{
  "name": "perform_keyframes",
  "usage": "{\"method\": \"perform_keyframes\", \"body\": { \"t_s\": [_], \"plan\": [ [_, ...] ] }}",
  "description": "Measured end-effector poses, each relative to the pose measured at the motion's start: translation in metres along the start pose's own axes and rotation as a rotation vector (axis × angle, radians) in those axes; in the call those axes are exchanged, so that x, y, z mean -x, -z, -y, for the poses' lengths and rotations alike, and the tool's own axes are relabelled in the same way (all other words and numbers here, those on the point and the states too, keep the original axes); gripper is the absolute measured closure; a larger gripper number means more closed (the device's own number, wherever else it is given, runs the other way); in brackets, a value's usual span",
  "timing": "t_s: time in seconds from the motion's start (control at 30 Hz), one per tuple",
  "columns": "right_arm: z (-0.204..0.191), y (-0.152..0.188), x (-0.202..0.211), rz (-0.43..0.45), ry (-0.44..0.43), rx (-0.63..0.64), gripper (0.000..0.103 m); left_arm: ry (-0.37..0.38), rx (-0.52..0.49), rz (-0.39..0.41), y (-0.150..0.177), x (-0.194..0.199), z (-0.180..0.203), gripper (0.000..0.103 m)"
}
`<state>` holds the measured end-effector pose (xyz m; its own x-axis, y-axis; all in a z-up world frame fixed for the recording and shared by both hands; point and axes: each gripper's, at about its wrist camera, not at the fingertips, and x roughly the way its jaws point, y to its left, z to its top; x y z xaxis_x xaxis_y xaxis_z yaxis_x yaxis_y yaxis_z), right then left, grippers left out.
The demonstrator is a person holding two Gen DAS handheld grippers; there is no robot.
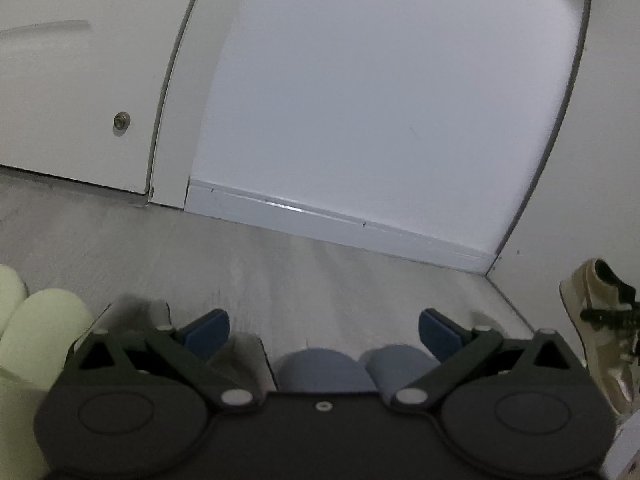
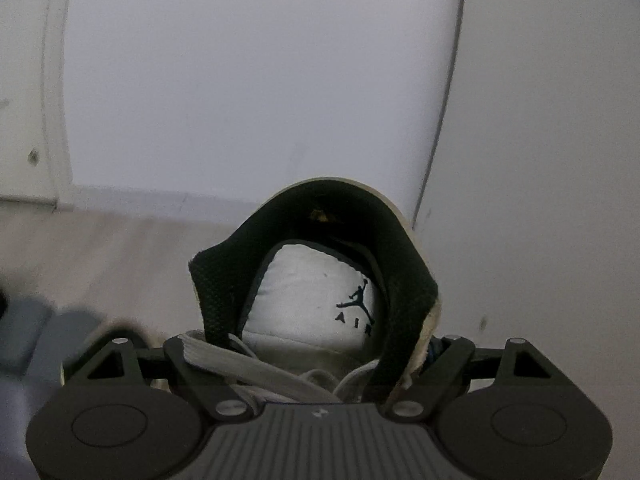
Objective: Organize scattered shoes
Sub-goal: 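Grasp the white Jordan Air sneaker by its heel with the right tool, then lower the Jordan sneaker beside the other white sneaker and open right tool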
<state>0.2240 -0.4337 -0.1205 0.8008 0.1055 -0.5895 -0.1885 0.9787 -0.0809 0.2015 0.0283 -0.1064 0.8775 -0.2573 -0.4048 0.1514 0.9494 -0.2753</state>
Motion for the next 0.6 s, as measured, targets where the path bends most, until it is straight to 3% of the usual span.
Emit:
{"method": "perform_keyframes", "body": {
  "t_s": [0.3, 0.47, 0.6],
  "plan": [
    [-0.019, 0.042, -0.048, -0.115, -0.121, 0.008, 0.019, -0.082, -0.005, -0.035, 0.006, -0.008, -0.006, 0.000],
    [-0.036, 0.040, -0.065, -0.154, -0.134, 0.040, 0.019, -0.108, -0.050, -0.097, 0.014, -0.016, -0.002, 0.000],
    [-0.035, 0.034, -0.056, -0.168, -0.151, 0.061, 0.019, -0.101, -0.086, -0.118, 0.020, -0.022, 0.002, 0.000]
  ]
}}
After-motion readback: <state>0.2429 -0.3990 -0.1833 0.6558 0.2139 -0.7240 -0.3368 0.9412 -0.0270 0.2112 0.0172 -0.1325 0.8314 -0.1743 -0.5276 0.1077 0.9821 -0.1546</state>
